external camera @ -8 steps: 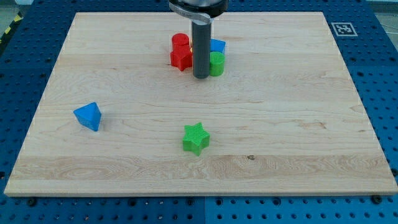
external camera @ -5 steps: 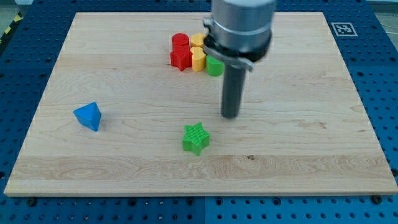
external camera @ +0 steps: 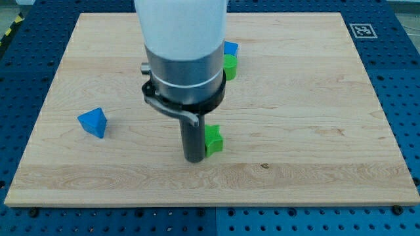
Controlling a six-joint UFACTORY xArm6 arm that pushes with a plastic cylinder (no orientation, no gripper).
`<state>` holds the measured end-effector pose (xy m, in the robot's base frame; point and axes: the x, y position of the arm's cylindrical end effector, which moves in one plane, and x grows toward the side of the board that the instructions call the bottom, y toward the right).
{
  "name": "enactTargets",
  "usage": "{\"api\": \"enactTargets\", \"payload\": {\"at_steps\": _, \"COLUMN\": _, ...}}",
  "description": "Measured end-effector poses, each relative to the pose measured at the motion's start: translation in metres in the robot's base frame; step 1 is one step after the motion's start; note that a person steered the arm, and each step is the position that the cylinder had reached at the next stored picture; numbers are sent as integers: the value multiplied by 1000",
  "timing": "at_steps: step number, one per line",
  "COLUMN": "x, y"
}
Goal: Push the green star below the yellow heart
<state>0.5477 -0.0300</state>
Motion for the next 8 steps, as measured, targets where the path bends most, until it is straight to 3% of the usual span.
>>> {"api": "enactTargets", "payload": {"at_steps": 1, "x": -25, "y": 14}}
{"api": "enactTargets", "payload": {"at_steps": 4, "x": -4, "y": 51}}
{"api": "enactTargets", "payload": {"at_steps": 7, "x": -51, "y": 67}}
{"api": "enactTargets", "payload": {"at_steps": 8, "x": -50, "y": 97}}
